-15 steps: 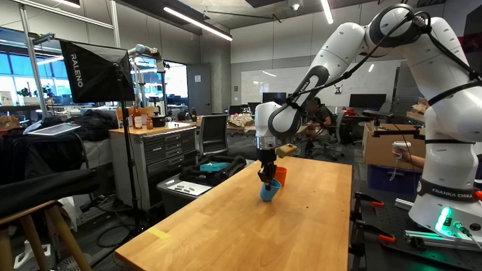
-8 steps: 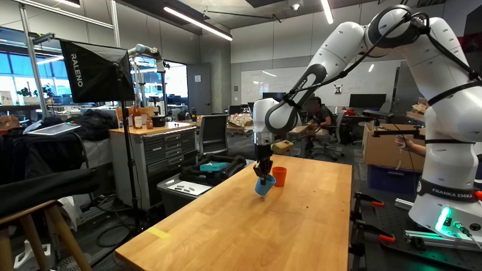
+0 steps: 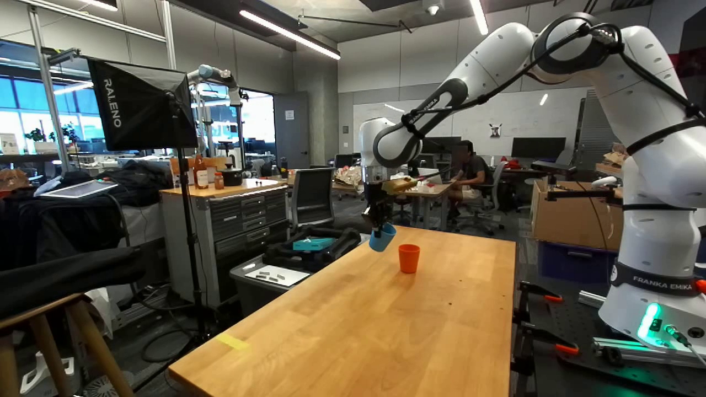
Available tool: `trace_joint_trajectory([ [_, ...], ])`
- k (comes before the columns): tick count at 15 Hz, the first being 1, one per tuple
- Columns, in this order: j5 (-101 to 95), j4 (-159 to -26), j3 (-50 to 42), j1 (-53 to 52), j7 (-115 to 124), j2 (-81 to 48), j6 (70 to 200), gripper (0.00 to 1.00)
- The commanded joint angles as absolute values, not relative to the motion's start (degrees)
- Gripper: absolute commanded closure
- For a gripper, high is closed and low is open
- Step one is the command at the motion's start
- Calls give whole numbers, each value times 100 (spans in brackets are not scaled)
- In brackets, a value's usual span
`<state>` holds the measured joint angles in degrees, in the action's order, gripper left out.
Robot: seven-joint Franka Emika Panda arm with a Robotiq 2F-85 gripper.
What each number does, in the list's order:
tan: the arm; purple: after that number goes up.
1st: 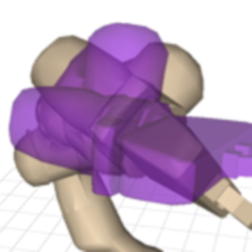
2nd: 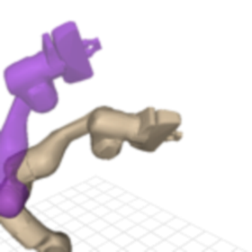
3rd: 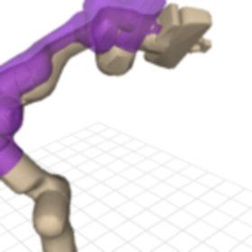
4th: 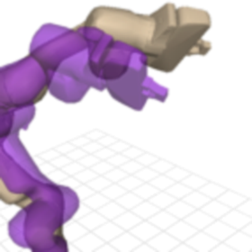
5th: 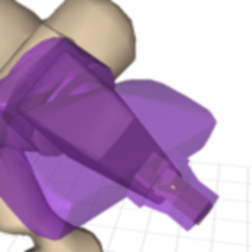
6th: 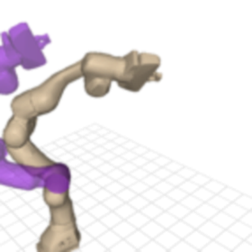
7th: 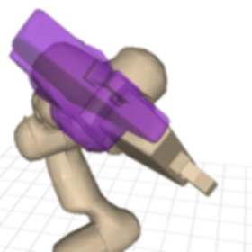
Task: Pick the blue cup and stack it in the orange cup
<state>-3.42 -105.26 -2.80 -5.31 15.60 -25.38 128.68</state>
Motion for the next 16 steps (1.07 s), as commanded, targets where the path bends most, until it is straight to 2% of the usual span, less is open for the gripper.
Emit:
trace_joint_trajectory([
  [1, -601, -9616, -428, -598, 1971, -2715, 11604, 97],
  [6, -764, -9079, -500, -501, 2333, -2836, 10243, 96],
  [16, -850, -9322, -601, -249, 2533, -3118, 10381, 96],
])
